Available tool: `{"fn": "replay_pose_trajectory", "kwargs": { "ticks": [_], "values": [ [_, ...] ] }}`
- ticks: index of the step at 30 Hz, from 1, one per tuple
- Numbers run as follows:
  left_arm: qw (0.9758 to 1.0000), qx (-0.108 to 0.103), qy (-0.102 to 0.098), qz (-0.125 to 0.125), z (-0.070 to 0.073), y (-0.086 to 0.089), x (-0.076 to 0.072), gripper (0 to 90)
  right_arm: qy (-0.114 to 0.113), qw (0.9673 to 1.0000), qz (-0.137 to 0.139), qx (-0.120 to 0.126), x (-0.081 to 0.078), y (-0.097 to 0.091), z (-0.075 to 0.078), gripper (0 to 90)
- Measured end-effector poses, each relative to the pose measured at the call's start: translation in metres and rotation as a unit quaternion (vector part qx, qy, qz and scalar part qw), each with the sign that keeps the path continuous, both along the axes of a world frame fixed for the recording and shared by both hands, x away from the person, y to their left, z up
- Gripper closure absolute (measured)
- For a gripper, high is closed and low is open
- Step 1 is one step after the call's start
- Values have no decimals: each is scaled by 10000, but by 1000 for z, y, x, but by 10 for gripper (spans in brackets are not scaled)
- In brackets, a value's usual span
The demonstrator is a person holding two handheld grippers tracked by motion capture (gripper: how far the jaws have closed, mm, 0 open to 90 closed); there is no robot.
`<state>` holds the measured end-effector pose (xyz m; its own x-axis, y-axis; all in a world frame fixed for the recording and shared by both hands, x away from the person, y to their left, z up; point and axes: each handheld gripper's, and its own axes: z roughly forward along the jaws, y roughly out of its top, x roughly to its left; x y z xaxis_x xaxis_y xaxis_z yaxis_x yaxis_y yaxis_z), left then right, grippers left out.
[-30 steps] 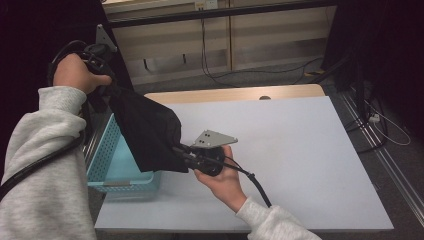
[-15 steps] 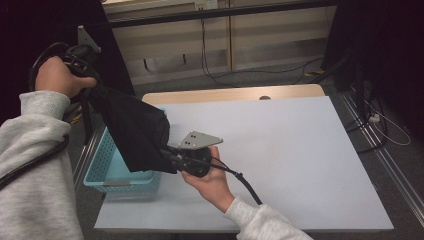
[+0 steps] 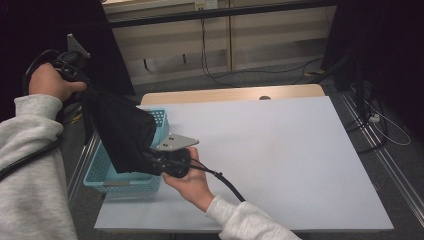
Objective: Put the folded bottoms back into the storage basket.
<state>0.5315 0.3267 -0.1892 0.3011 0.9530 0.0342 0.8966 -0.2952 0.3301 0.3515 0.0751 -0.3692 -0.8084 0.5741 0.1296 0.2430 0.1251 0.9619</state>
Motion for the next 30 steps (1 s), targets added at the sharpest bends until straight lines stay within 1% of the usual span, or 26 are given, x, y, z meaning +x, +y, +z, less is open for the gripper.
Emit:
{"fn": "replay_pose_trajectory", "kwargs": {
  "ticks": [1, 2, 3, 4, 5, 6, 7, 8, 9, 10, 11, 12, 13, 14, 16, 19, 20, 21, 23, 25, 27, 28, 30],
  "values": [
    [9997, 55, -232, 10, -8, 3, 2, 738, -1, 10000, -54, -46, 1, 4, -1, 620],
    [9988, 154, -458, 12, -14, 6, 3, 576, 89, 9999, -4, -87, 2, 7, -2, 501],
    [9988, 238, -417, -16, -21, 8, 3, 481, 102, 9997, -21, -203, 2, 7, -2, 485],
    [9991, 249, -348, -40, -28, 9, 2, 478, 43, 9994, -58, -327, 2, 3, -3, 479],
    [9991, 217, -340, -101, -35, 10, 1, 424, 48, 9992, -74, -380, 2, -2, -3, 442],
    [9990, 184, -386, -117, -40, 11, 0, 397, 70, 9991, -64, -405, 2, -7, -3, 415],
    [9991, 154, -389, -104, -47, 12, -2, 348, 37, 9990, -49, -445, 1, -12, -4, 395],
    [9993, 80, -345, -89, -53, 13, -4, 314, -31, 9983, -93, -581, 1, -20, -4, 377],
    [9993, 20, -356, -130, -57, 13, -6, 317, -24, 9977, -101, -663, 2, -27, -5, 363],
    [9991, 1, -397, -155, -61, 13, -8, 311, 16, 9976, -81, -689, 3, -34, -5, 348],
    [9990, 16, -411, -199, -64, 13, -10, 289, -11, 9975, -148, -696, 3, -41, -6, 346],
    [9989, -17, -417, -203, -66, 12, -12, 268, -35, 9974, -201, -698, 4, -48, -6, 345],
    [9989, -51, -416, -223, -68, 12, -13, 270, -18, 9976, -196, -668, 5, -54, -7, 332],
    [9986, -128, -454, -225, -70, 11, -15, 268, 1, 9977, -221, -648, 5, -59, -7, 328],
    [9982, -76, -512, -310, -72, 9, -17, 259, 7, 9971, -313, -689, 6, -72, -8, 307],
    [9978, -201, -509, -379, -75, 4, -20, 248, 62, 9970, -413, -658, 8, -89, -11, 288],
    [9976, -191, -517, -423, -76, 2, -21, 243, 84, 9969, -423, -651, 9, -93, -11, 280],
    [9975, -210, -514, -439, -77, 0, -22, 237, 105, 9966, -454, -673, 9, -99, -12, 268],
    [9970, -267, -521, -513, -80, -5, -23, 237, 145, 9967, -488, -633, 10, -106, -14, 248],
    [9965, -292, -544, -560, -82, -10, -24, 236, 135, 9964, -521, -649, 9, -115, -16, 236],
    [9957, -351, -550, -654, -83, -15, -26, 234, 198, 9969, -494, -572, 9, -121, -18, 222],
    [9956, -366, -555, -654, -83, -18, -27, 233, 236, 9968, -511, -569, 9, -125, -18, 217],
    [9953, -363, -544, -715, -84, -23, -28, 232, 242, 9963, -507, -644, 9, -130, -20, 212]
  ]
}}
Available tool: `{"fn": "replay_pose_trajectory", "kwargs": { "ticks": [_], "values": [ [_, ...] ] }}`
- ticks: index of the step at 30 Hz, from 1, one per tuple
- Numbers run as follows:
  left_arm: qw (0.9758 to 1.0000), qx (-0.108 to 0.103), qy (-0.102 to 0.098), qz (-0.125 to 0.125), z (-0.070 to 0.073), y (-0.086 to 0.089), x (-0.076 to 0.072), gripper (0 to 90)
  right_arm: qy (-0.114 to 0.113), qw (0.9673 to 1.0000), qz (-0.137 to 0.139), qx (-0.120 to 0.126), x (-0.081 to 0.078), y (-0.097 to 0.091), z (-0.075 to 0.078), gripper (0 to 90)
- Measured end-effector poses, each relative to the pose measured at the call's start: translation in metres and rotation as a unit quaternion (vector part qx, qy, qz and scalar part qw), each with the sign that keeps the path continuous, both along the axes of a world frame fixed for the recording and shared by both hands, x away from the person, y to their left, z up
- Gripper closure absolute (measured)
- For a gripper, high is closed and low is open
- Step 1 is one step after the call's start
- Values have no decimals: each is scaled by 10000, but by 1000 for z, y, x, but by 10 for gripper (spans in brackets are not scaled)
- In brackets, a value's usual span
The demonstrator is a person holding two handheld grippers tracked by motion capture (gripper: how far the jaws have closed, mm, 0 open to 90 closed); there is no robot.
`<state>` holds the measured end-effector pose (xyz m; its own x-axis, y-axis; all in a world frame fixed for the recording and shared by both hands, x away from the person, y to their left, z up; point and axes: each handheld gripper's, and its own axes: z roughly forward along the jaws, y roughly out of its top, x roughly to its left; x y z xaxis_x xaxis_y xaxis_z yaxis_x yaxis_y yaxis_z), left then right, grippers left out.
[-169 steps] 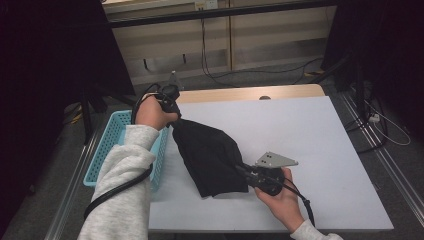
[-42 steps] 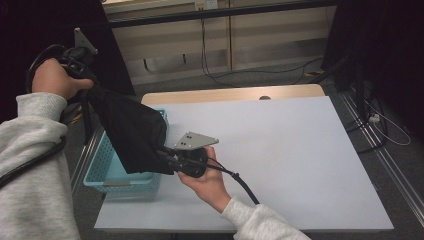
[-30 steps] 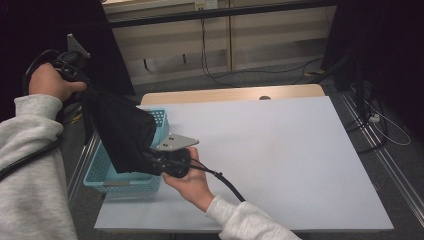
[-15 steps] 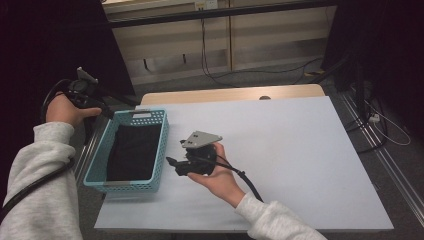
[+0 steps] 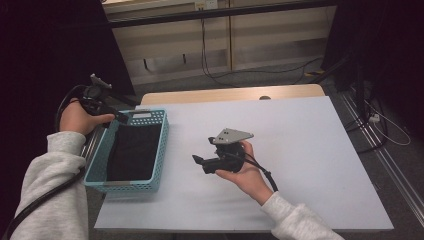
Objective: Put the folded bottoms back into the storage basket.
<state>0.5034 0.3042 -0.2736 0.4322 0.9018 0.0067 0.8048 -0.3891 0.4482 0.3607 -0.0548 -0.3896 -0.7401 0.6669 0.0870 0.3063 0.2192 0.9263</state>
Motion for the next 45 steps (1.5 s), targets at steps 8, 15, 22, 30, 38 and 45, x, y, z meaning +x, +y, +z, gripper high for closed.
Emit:
{"fn": "replay_pose_trajectory", "kwargs": {
  "ticks": [8, 15, 22, 30, 38, 45],
  "values": [
    [9999, -51, -62, -135, 2, -13, -5, 217, 55, 9999, -103, -82, -5, -22, -7, 205],
    [9995, -157, -117, -243, -1, -23, -11, 213, 64, 9999, -73, -87, -8, -29, -9, 194],
    [9987, -283, -95, -411, -11, -38, -15, 208, 128, 9997, -140, -130, -13, -49, -15, 183],
    [9968, -404, -135, -670, -23, -60, -23, 206, 186, 9991, -284, -252, -20, -75, -22, 180],
    [9948, -563, -123, -835, -33, -83, -32, 203, 221, 9984, -481, -211, -31, -102, -26, 182],
    [9932, -615, -159, -977, -34, -101, -39, 198, 163, 9980, -593, -142, -46, -122, -26, 176]
  ]
}}
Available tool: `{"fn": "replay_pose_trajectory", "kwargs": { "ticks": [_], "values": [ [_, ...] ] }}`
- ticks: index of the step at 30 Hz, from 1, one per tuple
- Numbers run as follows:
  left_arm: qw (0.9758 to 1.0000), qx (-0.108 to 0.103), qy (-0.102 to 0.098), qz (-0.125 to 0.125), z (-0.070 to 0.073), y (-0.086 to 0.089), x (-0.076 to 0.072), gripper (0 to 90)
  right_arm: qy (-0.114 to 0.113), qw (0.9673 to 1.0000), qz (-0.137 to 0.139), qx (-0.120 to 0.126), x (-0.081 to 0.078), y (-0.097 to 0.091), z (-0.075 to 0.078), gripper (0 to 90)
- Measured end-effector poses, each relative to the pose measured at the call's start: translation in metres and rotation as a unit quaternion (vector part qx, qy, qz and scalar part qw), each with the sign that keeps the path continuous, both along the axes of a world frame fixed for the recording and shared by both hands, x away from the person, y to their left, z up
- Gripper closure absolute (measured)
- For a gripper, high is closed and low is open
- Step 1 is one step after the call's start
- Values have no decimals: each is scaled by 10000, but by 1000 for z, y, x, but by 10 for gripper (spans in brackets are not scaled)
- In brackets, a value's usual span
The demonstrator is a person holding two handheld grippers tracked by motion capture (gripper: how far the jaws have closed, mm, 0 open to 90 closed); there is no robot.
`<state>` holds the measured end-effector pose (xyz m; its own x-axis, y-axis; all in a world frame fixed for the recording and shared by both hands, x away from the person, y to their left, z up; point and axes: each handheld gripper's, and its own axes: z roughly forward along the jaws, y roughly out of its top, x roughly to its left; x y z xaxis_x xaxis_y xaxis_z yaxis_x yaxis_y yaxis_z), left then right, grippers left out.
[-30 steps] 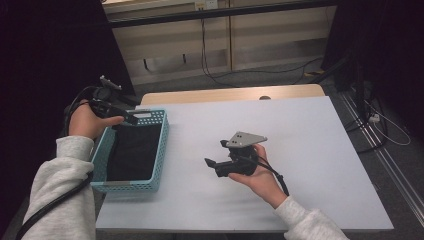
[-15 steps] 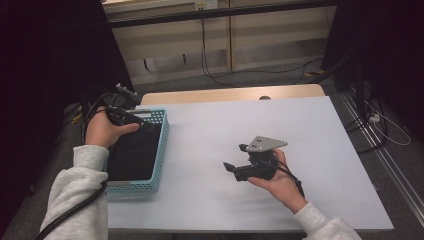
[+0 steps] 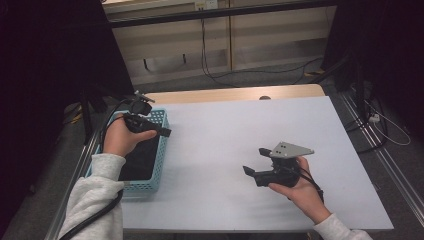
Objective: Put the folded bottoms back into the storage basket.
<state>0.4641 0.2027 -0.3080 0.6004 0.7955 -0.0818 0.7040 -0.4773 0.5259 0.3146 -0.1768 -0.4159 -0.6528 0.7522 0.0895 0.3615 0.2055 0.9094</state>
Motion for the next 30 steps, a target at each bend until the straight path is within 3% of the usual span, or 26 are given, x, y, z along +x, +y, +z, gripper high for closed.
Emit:
{"fn": "replay_pose_trajectory", "kwargs": {
  "ticks": [8, 30],
  "values": [
    [9998, -25, -20, -211, -3, -19, -10, 194, 39, 9999, -112, 11, -5, -16, -5, 178],
    [9986, -244, -12, -463, -20, -40, -21, 189, 159, 9994, -295, 23, -7, -39, -12, 174]
  ]
}}
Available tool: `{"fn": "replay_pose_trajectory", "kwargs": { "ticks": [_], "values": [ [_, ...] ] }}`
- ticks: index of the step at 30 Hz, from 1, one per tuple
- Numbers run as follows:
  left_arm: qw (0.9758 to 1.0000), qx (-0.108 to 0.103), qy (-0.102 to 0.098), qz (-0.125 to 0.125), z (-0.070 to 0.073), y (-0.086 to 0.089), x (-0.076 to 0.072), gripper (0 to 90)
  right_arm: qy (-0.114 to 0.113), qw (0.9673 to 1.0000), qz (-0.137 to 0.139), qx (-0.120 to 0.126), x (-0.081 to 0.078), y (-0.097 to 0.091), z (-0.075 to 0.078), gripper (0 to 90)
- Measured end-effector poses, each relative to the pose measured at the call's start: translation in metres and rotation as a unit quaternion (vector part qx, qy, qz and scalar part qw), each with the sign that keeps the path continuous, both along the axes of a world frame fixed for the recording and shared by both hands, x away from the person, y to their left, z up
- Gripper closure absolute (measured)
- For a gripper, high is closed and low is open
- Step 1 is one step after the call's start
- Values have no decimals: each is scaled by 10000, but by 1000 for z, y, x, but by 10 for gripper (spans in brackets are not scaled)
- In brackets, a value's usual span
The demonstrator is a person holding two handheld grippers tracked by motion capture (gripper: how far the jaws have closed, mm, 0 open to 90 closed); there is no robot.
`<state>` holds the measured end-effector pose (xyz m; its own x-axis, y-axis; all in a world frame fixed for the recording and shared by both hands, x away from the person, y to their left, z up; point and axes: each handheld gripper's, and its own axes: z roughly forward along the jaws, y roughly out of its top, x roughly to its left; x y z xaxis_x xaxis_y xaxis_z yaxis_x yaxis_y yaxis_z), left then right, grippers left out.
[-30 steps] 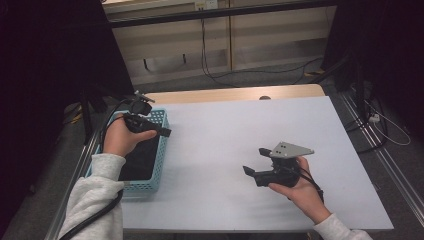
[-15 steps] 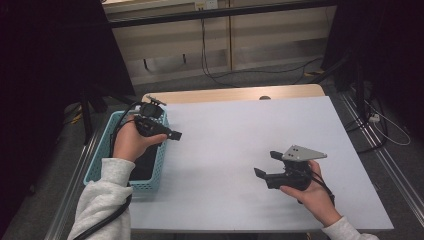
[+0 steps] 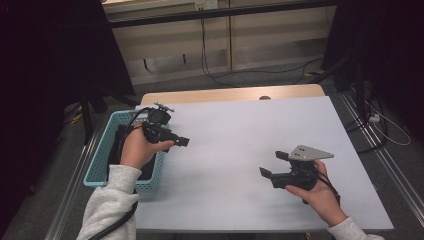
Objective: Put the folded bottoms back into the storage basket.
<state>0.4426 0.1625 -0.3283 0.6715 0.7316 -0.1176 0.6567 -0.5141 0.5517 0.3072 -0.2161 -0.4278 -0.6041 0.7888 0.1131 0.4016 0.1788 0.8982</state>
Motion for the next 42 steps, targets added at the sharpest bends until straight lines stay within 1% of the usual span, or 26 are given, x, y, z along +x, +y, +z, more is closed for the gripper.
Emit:
{"fn": "replay_pose_trajectory", "kwargs": {
  "ticks": [4, 6, 8, 9, 12, 14, 17, 19, 20, 21, 22, 24, 26, 29, 30, 32, 33, 34, 36, 37, 42],
  "values": [
    [9999, -15, 37, -103, -6, -6, -4, 189, 17, 10000, -35, 23, 4, -4, -2, 174],
    [9998, -88, 67, -148, -10, -9, -5, 189, 19, 10000, -64, 14, 5, -4, -2, 172],
    [9998, -97, 67, -188, -14, -13, -8, 188, 35, 10000, -79, 45, 6, -4, -3, 168],
    [9997, -83, 44, -226, -16, -14, -9, 188, 33, 10000, -74, 45, 6, -4, -2, 167],
    [9995, -140, 69, -276, -22, -20, -12, 187, 32, 10000, -72, 61, 3, -6, -2, 165],
    [9993, -150, 50, -334, -25, -25, -14, 186, 37, 9999, -113, 40, 2, -8, -2, 164],
    [9987, -225, 64, -442, -31, -30, -18, 185, 48, 9998, -173, 27, 1, -11, -3, 164],
    [9986, -215, 70, -477, -35, -33, -20, 185, 79, 9998, -192, 13, -1, -13, -5, 164],
    [9986, -253, 83, -450, -38, -34, -22, 185, 90, 9998, -204, 2, -2, -14, -5, 164],
    [9984, -219, 97, -517, -41, -35, -22, 185, 92, 9997, -213, -1, -2, -15, -6, 164],
    [9984, -247, 112, -497, -43, -36, -23, 185, 89, 9997, -236, -8, -3, -16, -6, 162],
    [9983, -212, 105, -534, -47, -37, -24, 183, 73, 9994, -337, -19, -5, -18, -6, 160],
    [9980, -209, 108, -594, -50, -38, -25, 181, 74, 9993, -364, 4, -6, -21, -6, 160],
    [9975, -236, 96, -666, -54, -40, -28, 180, 108, 9991, -414, -10, -7, -24, -8, 159],
    [9976, -252, 90, -641, -55, -40, -29, 178, 120, 9990, -427, -20, -7, -24, -8, 159],
    [9974, -270, 54, -670, -57, -41, -32, 177, 134, 9990, -434, -30, -8, -26, -9, 159],
    [9970, -259, 62, -723, -57, -41, -33, 177, 138, 9990, -435, -35, -8, -26, -9, 159],
    [9970, -324, 52, -706, -59, -41, -35, 178, 143, 9990, -430, -43, -8, -26, -9, 159],
    [9968, -346, 36, -720, -62, -39, -38, 177, 144, 9990, -417, -47, -8, -26, -10, 159],
    [9969, -391, 50, -684, -63, -39, -39, 177, 158, 9990, -404, -51, -9, -26, -10, 159],
    [9964, -403, 62, -749, -69, -36, -44, 176, 190, 9989, -413, -80, -12, -30, -12, 159]
  ]
}}
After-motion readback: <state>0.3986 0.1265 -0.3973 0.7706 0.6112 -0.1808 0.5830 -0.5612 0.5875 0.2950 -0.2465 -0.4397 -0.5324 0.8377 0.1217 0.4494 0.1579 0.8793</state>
